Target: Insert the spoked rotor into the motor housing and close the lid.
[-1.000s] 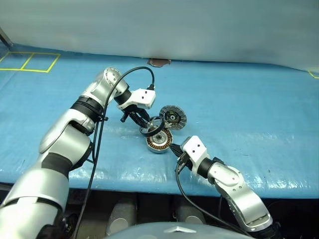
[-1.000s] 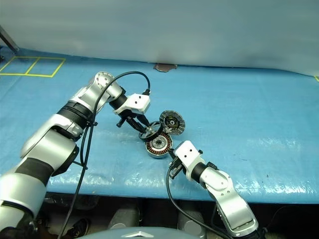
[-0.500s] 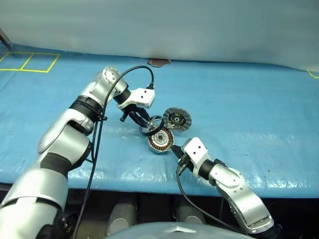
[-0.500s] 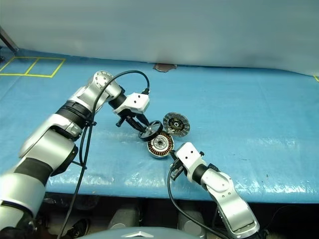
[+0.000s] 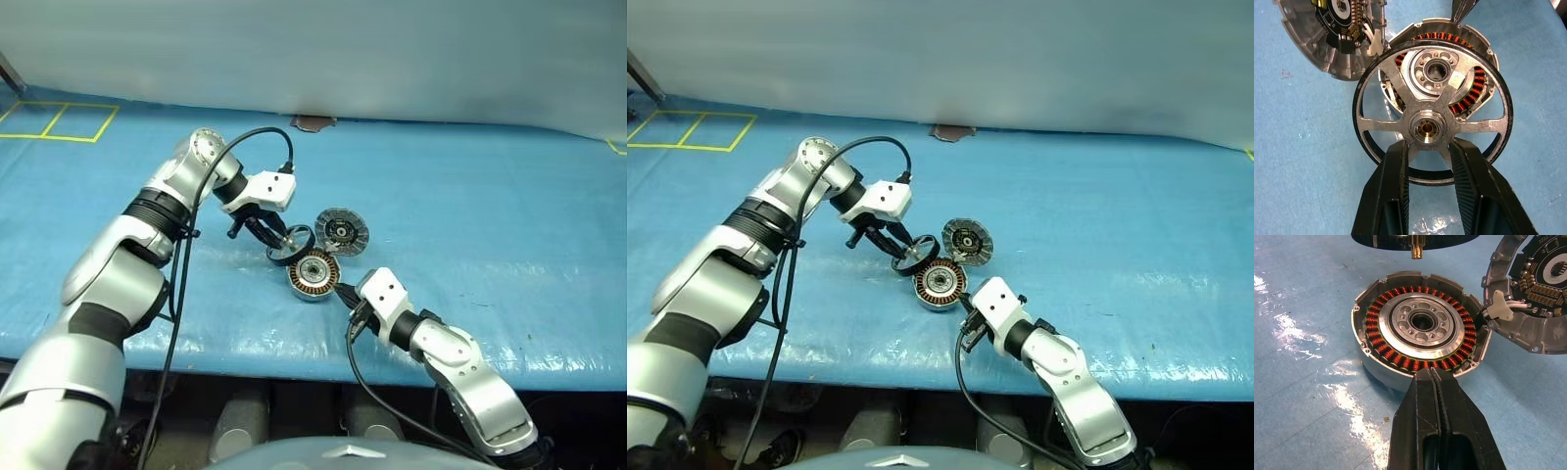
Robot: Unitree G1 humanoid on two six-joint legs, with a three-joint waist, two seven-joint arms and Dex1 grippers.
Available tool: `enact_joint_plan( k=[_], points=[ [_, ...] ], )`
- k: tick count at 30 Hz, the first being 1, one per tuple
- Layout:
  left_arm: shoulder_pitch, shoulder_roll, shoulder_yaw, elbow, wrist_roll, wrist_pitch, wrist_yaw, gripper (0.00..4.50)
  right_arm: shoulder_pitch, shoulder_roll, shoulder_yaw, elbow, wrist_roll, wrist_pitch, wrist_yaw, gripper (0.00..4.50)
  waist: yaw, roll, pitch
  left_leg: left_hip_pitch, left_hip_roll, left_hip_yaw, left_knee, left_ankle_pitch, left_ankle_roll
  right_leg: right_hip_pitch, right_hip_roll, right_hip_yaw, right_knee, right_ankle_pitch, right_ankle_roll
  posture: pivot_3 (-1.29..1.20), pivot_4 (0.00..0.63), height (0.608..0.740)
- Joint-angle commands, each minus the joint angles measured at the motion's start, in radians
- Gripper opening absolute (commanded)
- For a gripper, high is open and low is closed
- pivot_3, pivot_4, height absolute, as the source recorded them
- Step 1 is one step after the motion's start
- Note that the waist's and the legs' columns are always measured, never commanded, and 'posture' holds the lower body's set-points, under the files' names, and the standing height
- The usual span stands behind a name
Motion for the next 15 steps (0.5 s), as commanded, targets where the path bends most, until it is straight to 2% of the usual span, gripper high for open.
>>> enact_joint_plan(
  k=[1,15],
  points=[
    [-0.007,0.019,0.001,-0.059,-0.04,0.013,-0.002,0.92,-0.005,-0.013,-0.005,-0.059,-0.007,0.018,-0.001,0.03,0.0,0.0,0.0,0.0,0.0,0.0,0.0,0.0,0.0,0.0,0.0,0.0,0.0,0.0,0.0,0.0,0.15,0.74],
    [-0.011,0.0,-0.085,-0.096,-0.06,-0.002,-0.002,0.92,0.017,-0.028,-0.02,-0.101,-0.019,0.044,-0.032,0.03,0.0,0.0,0.0,0.0,0.0,0.0,0.0,0.0,0.0,0.0,0.0,0.0,0.0,0.0,0.0,0.0,0.15,0.74]
  ],
)
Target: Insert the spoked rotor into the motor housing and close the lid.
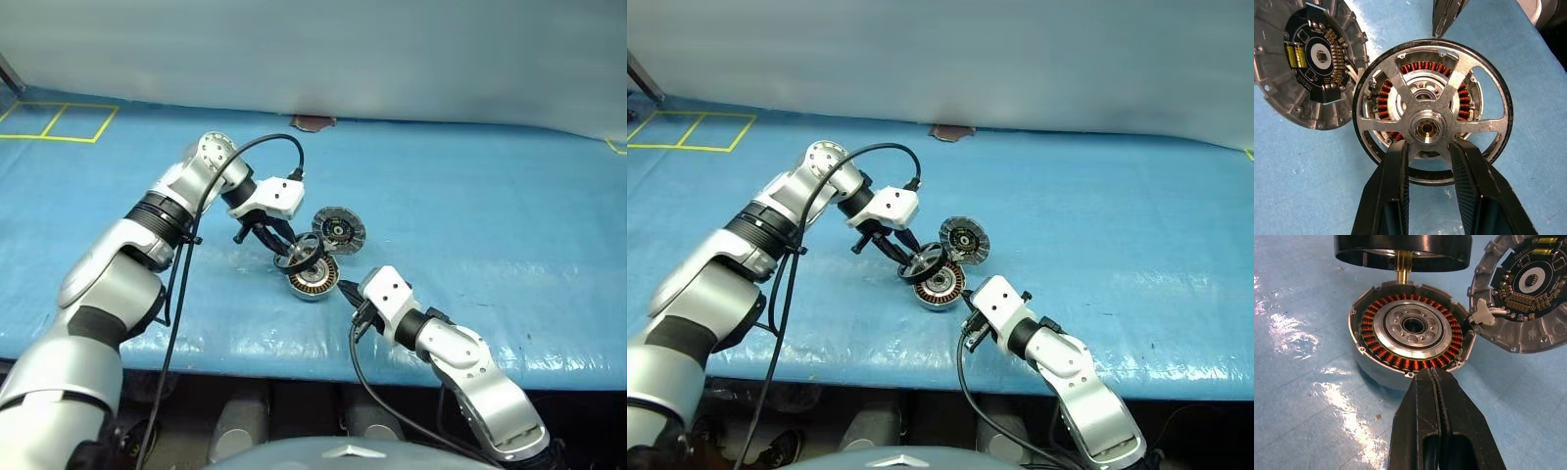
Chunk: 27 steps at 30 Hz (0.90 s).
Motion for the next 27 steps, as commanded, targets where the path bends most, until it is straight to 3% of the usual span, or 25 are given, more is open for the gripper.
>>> enact_joint_plan(
  k=[1,8,18,27],
  points=[
    [-0.027,-0.009,-0.009,-0.009,-0.009,-0.016,-0.002,0.92,0.005,0.001,-0.014,-0.025,-0.008,0.004,-0.014,0.03,0.0,0.0,0.0,0.0,0.0,0.0,0.0,0.0,0.0,0.0,0.0,0.0,0.0,0.0,0.0,0.0,0.15,0.74],
    [-0.049,-0.035,-0.008,0.025,-0.006,-0.026,-0.002,0.92,0.038,-0.004,-0.027,-0.023,0.012,-0.034,-0.004,0.03,0.0,0.0,0.0,0.0,0.0,0.0,0.0,0.0,0.0,0.0,0.0,0.0,0.0,0.0,0.0,0.0,0.15,0.74],
    [-0.063,-0.042,-0.007,0.056,0.001,-0.05,-0.002,0.92,0.128,0.054,-0.048,0.079,0.093,-0.437,0.088,0.03,-0.001,0.0,0.0,0.0,0.0,0.0,0.001,0.0,0.0,0.0,0.0,0.0,0.0,0.0,0.0,0.0,0.15,0.74],
    [-0.074,-0.048,-0.023,0.062,0.01,-0.064,-0.002,0.92,0.139,0.083,-0.031,0.237,0.089,-0.574,0.114,0.03,0.0,0.0,0.0,0.0,0.0,0.0,0.001,0.0,0.0,0.001,0.0,0.0,0.0,0.0,0.0,0.0,0.15,0.74]
  ],
)
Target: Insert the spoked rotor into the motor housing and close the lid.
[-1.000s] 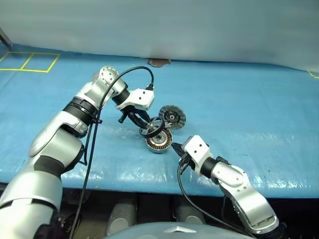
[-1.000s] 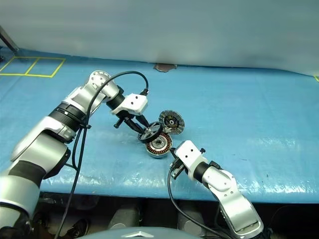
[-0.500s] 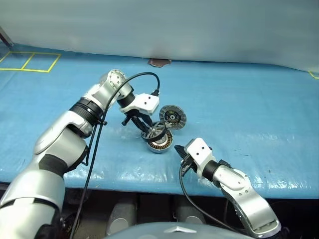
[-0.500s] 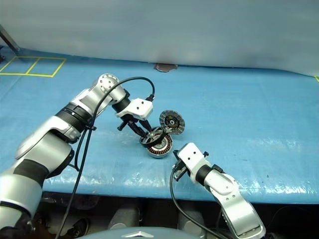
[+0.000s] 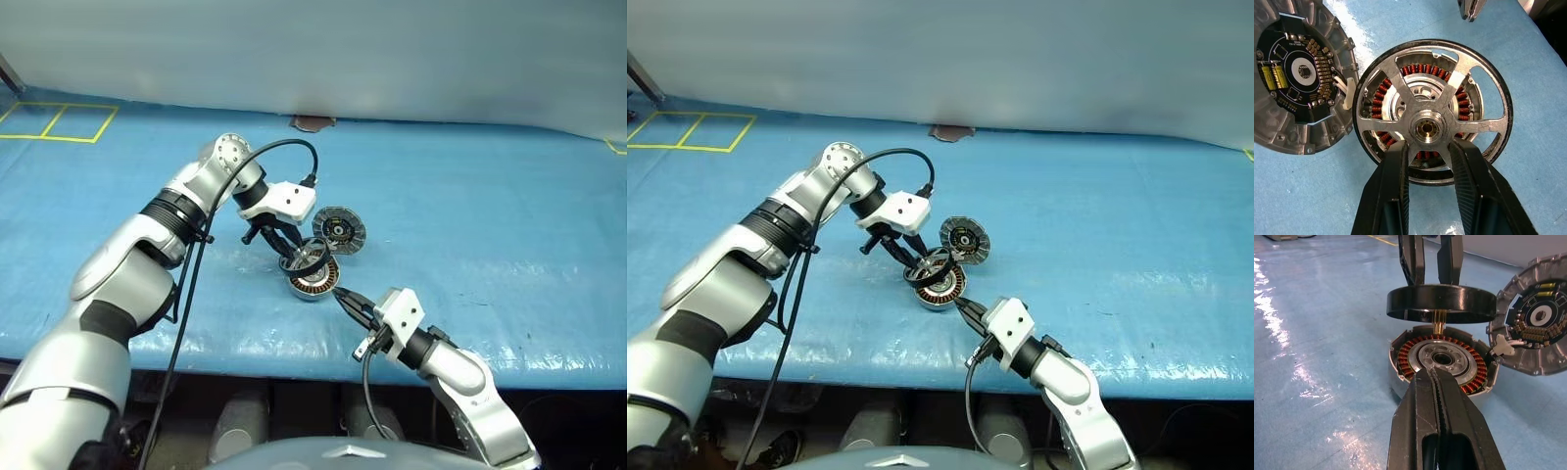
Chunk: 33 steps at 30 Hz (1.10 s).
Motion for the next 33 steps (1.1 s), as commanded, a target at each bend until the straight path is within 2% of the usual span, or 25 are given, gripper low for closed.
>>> enact_joint_plan(
  k=[1,33],
  points=[
    [-0.036,-0.001,0.006,0.006,-0.004,-0.014,-0.002,0.92,0.003,0.011,0.003,0.025,0.006,-0.045,0.007,0.03,0.0,0.0,0.0,0.0,0.0,0.0,0.0,0.0,0.0,0.0,0.0,0.0,0.0,0.0,0.0,0.0,0.15,0.74],
    [-0.058,-0.074,0.01,0.096,0.078,-0.107,-0.002,0.92,0.006,0.031,0.004,0.086,-0.036,-0.078,-0.017,0.03,0.0,0.0,0.0,0.0,0.0,0.0,0.0,0.0,0.0,0.0,0.0,0.0,0.0,0.0,0.0,0.0,0.15,0.74]
  ],
)
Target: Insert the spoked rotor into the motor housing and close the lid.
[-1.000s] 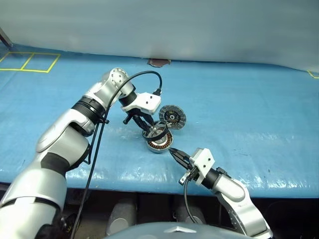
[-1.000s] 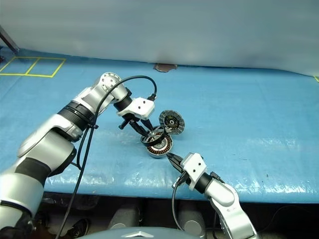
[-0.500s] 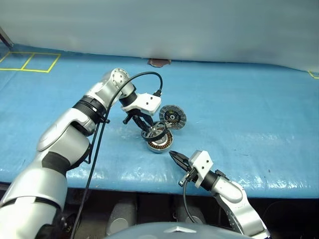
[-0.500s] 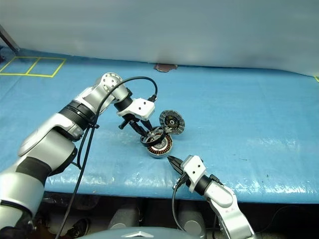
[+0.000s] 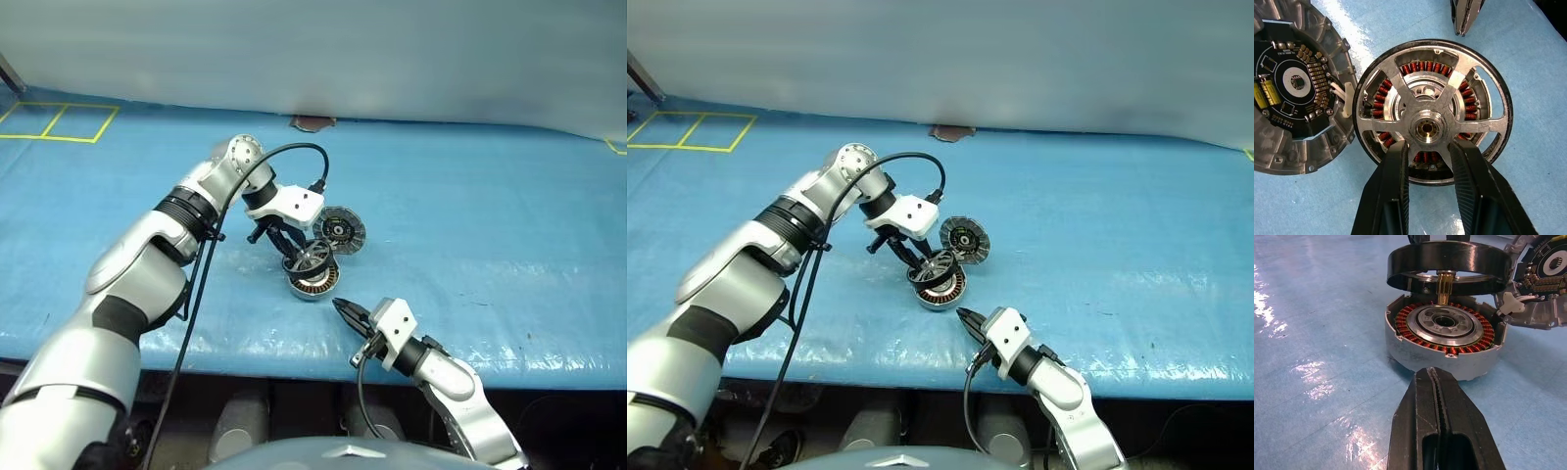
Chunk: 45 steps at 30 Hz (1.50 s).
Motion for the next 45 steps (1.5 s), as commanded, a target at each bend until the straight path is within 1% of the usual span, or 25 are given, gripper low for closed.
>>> enact_joint_plan(
  k=[1,7,25,32,34,37,45],
  points=[
    [-0.026,-0.004,0.025,0.0,0.007,-0.02,-0.002,0.92,-0.002,0.004,-0.002,-0.013,0.003,-0.026,-0.002,0.03,0.0,0.0,0.0,0.0,0.0,0.0,0.0,0.0,0.0,0.0,0.0,0.0,0.0,0.0,0.0,0.0,0.15,0.74],
    [-0.029,-0.008,0.023,0.008,0.009,-0.031,-0.002,0.92,-0.001,0.007,-0.002,-0.011,-0.001,-0.028,-0.009,0.03,0.0,0.0,0.0,0.0,0.0,0.0,0.0,0.0,0.0,0.0,0.0,0.0,0.0,0.0,0.0,0.0,0.15,0.74],
    [-0.028,-0.029,0.079,0.045,0.084,-0.066,-0.002,0.92,-0.001,0.004,0.001,-0.008,-0.01,-0.026,-0.009,0.03,0.0,0.0,0.0,0.0,0.0,0.0,0.0,0.0,0.0,0.0,0.0,0.0,0.0,0.0,0.0,0.0,0.15,0.74],
    [-0.033,-0.02,0.05,0.048,0.069,-0.07,-0.002,0.92,0.0,0.006,-0.001,-0.011,-0.015,-0.027,-0.013,0.03,0.0,0.0,0.0,0.0,0.0,0.0,0.0,0.0,0.0,0.0,0.0,0.0,0.001,0.0,0.0,0.0,0.15,0.74],
    [-0.034,-0.019,0.049,0.048,0.065,-0.074,-0.002,1.67,-0.001,0.007,-0.002,-0.011,-0.014,-0.024,-0.012,0.0,0.0,0.0,0.0,0.0,0.0,0.0,0.0,0.0,0.0,0.0,0.0,0.0,0.001,0.0,0.0,0.0,0.15,0.74],
    [-0.03,-0.027,0.076,0.047,0.078,-0.055,-0.002,2.53,0.0,0.008,-0.003,-0.012,-0.014,-0.023,-0.012,0.0,0.0,0.0,0.0,0.0,0.0,0.0,0.0,0.0,0.0,0.0,0.0,0.0,0.001,0.0,0.0,0.0,0.15,0.74],
    [-0.036,-0.029,0.104,0.043,0.056,-0.03,-0.002,2.53,-0.003,0.009,-0.003,-0.012,-0.016,-0.018,-0.013,0.0,0.0,0.0,0.0,0.0,0.0,0.0,0.0,0.0,0.0,0.0,0.0,0.0,0.001,0.0,0.0,0.0,0.15,0.74]
  ],
)
